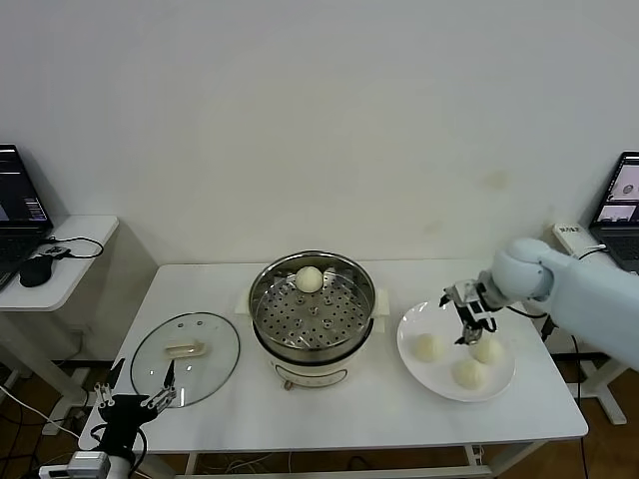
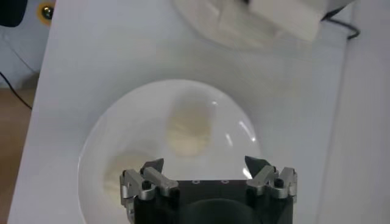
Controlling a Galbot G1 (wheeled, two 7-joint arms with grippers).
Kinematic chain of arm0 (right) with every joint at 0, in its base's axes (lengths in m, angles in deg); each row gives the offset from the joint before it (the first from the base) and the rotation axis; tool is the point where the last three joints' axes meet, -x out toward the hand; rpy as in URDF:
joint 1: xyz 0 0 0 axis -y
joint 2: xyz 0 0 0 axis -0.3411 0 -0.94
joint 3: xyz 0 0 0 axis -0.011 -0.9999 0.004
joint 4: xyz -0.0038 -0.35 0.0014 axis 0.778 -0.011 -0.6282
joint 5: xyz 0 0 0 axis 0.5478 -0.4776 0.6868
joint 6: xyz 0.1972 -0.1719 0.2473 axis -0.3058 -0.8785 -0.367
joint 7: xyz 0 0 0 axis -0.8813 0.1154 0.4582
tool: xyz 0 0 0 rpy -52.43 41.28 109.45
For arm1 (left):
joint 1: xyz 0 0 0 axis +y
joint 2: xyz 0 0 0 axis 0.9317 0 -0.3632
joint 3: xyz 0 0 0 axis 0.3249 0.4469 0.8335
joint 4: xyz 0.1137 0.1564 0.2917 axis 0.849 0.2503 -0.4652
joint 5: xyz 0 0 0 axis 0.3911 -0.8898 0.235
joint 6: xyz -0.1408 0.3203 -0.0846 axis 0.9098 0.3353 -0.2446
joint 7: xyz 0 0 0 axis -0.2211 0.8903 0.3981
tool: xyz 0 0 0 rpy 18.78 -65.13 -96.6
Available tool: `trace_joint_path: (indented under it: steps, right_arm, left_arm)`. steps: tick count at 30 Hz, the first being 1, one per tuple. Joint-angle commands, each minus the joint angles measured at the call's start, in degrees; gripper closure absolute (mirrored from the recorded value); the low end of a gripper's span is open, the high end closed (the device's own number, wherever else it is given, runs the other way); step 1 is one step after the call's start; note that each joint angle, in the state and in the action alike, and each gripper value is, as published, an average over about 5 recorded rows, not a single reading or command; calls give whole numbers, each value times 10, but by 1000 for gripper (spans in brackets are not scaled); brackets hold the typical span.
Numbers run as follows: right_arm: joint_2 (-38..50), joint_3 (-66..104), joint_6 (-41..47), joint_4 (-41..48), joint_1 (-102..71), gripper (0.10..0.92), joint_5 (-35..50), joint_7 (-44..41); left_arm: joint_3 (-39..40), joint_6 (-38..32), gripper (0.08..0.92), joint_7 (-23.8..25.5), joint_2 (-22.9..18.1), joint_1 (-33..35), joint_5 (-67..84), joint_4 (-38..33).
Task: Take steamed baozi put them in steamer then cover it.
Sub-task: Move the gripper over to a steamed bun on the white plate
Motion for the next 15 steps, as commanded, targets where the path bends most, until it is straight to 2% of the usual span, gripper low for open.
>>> trace_joint_path:
  steps: [1, 15]
  right_arm:
    - [-54, 77, 0, 75, -131, 203, -41, 0]
    - [-117, 95, -11, 136, -145, 202, -65, 10]
  left_arm:
    - [-3, 1, 177, 1, 0, 2, 0, 4]
    - [-6, -1, 177, 1, -3, -4, -1, 14]
